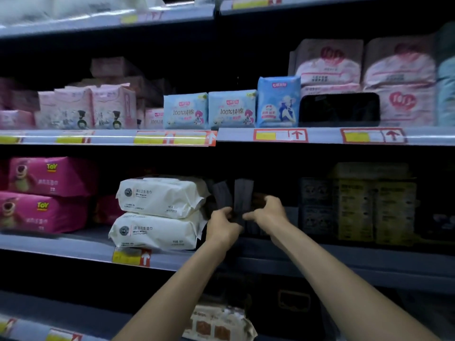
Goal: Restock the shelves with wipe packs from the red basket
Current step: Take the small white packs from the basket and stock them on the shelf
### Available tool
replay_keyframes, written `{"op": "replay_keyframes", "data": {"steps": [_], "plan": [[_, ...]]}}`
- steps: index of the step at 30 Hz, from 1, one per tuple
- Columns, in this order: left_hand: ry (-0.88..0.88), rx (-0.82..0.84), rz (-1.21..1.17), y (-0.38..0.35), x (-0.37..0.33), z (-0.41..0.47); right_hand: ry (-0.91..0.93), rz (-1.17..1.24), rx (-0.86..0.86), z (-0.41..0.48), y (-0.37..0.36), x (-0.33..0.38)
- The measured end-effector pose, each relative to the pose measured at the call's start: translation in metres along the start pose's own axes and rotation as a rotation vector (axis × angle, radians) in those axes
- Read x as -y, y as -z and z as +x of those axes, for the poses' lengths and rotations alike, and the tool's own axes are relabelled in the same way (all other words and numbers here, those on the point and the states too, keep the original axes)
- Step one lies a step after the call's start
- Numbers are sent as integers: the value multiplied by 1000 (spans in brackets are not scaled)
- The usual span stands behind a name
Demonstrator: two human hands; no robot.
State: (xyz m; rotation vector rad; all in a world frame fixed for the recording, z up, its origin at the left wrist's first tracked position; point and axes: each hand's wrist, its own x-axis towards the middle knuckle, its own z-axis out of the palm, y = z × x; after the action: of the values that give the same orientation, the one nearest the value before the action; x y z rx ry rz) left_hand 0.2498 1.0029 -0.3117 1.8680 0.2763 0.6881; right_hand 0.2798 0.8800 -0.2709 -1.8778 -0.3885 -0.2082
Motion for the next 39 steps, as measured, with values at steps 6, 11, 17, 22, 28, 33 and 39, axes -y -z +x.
{"op": "replay_keyframes", "data": {"steps": [6,11,17,22,28,33,39], "plan": [[-24,83,88,8,-11,-22,27,-91,69,-25,12,12],[-141,115,253,16,-19,-51,125,-200,70,-45,38,4],[-369,153,567,28,-25,-96,263,-443,97,-74,85,-14],[-511,183,890,29,-23,-124,308,-739,149,-109,115,-32],[-642,246,989,16,2,-162,216,-850,238,-164,139,-67],[-672,344,986,-5,43,-198,231,-824,313,-212,144,-113],[-633,487,947,-33,122,-255,204,-698,405,-268,137,-196]]}}
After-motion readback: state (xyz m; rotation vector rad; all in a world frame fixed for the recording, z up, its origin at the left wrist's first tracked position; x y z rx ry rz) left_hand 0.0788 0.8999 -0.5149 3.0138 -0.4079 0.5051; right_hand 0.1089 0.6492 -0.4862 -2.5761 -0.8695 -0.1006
